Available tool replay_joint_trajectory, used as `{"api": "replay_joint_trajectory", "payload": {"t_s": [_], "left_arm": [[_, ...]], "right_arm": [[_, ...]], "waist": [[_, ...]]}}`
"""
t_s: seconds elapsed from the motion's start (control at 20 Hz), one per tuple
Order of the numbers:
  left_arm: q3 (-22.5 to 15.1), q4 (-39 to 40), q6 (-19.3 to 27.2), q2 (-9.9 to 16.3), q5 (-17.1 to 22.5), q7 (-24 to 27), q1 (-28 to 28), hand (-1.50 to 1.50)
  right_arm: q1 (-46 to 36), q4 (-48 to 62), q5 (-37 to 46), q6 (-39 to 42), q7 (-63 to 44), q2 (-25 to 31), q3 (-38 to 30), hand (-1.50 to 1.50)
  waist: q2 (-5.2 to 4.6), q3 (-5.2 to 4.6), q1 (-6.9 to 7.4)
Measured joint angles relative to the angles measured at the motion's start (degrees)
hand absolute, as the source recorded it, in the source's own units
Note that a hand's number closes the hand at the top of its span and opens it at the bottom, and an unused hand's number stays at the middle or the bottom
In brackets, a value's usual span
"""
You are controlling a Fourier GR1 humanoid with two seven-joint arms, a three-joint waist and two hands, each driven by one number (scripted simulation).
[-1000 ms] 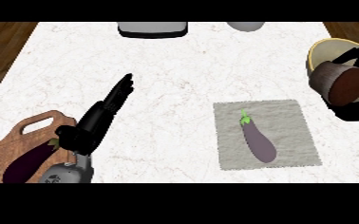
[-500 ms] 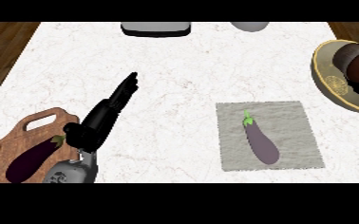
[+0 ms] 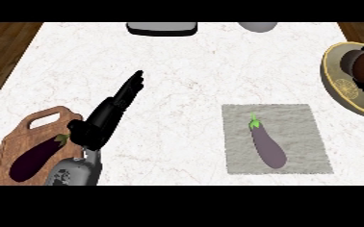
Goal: Pick the cupcake from the placemat and place it in the bowl
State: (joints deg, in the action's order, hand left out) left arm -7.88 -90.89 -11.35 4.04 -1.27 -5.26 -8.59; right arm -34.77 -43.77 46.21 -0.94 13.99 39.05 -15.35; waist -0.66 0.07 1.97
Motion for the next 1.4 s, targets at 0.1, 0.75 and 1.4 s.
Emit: {"api": "replay_joint_trajectory", "payload": {"t_s": [0.1,0.75,1.4], "left_arm": [[0.03,-0.08,0.03,0.02,-0.12,0.26,0.27,0.00],[0.29,-0.31,-0.39,0.04,-0.21,0.55,0.64,0.00],[0.23,-0.21,-0.23,-0.28,-0.71,1.40,1.11,0.00]], "right_arm": [[-1.59,4.96,-0.88,2.99,1.16,0.49,-0.55,-1.50],[-12.11,24.17,-8.70,2.72,14.45,4.08,-10.12,-1.50],[-8.73,33.67,-21.19,9.03,15.53,16.83,-24.69,-1.50]], "waist": [[-0.11,0.03,0.34],[-0.27,0.13,0.36],[-0.57,0.33,-0.02]]}}
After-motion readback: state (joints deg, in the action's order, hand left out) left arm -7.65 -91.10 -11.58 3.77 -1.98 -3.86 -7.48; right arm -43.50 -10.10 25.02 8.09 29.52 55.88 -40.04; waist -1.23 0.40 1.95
